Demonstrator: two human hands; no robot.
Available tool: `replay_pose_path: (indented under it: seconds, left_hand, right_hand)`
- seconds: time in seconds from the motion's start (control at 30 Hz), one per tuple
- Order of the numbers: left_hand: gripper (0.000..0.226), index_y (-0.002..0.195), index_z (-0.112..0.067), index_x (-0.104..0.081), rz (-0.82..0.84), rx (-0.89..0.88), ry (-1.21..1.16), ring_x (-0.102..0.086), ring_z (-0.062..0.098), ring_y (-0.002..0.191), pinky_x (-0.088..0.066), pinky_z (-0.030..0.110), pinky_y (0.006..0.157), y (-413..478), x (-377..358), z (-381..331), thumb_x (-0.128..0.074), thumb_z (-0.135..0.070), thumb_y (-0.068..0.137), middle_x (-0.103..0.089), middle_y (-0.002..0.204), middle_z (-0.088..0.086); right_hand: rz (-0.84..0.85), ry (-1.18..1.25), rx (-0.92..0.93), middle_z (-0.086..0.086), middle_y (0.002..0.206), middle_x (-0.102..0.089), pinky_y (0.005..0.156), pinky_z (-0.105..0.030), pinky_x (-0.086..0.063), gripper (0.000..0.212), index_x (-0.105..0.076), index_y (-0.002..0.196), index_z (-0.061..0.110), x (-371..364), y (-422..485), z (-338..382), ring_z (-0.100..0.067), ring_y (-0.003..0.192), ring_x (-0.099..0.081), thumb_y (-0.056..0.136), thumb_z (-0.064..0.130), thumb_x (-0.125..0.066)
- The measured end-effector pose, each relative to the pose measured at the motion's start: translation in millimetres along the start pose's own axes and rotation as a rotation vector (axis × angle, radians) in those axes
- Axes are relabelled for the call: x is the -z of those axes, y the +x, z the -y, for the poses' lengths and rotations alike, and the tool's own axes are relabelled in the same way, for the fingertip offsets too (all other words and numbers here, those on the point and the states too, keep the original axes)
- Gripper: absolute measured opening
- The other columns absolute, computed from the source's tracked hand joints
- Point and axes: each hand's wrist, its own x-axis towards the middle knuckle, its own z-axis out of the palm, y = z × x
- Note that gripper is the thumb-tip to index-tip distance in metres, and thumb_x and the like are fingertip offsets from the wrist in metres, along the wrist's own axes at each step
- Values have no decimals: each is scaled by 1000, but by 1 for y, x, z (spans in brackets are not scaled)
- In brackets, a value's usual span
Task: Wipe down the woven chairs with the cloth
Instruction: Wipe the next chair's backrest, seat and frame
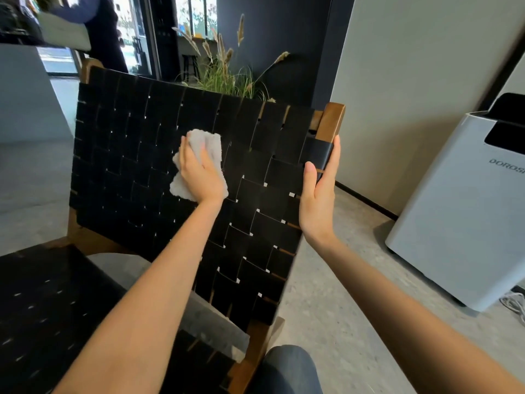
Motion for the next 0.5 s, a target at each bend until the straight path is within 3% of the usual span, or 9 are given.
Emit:
replay_pose_path:
  seconds: [0.13,0.23,0.3,0.4,0.5]
  left_hand:
    - [35,132,-3,-49,153,-142,-204,-52,24,122,-40,32,103,-43,-10,-29,-41,-17,101,-57,129,15]
    - [40,139,-22,-41,332,-403,-366,-41,9,133,-32,15,107,-99,-11,-41,-44,-21,99,-46,142,-7]
    - [45,141,-25,-33,325,-518,-340,-32,7,138,-27,20,113,-94,-17,-41,-46,-22,97,-38,144,-11]
    - [45,141,-16,-36,234,-472,-238,-35,15,138,-28,28,115,-45,-26,-43,-46,-10,98,-43,145,5]
    - [39,138,-7,-44,66,-254,-160,-43,19,133,-32,27,110,8,-25,-48,-44,-13,100,-49,141,10]
  right_hand:
    - [5,13,22,49,129,-12,89,9,-16,56,-4,152,31,2,-2,0,35,111,-23,104,29,-34]
    - [31,57,27,45,138,-9,98,4,-15,53,-3,151,33,6,-2,-1,29,123,-16,105,31,-29]
    - [43,71,31,47,139,-7,99,3,-13,50,-2,150,36,6,-2,-2,28,126,-13,105,32,-25]
    - [64,65,14,51,137,-6,99,5,-11,48,0,147,41,6,-3,-1,29,124,-11,106,33,-23]
    - [73,39,-11,53,131,-4,92,10,-9,47,1,145,42,7,-2,2,37,116,-10,106,31,-23]
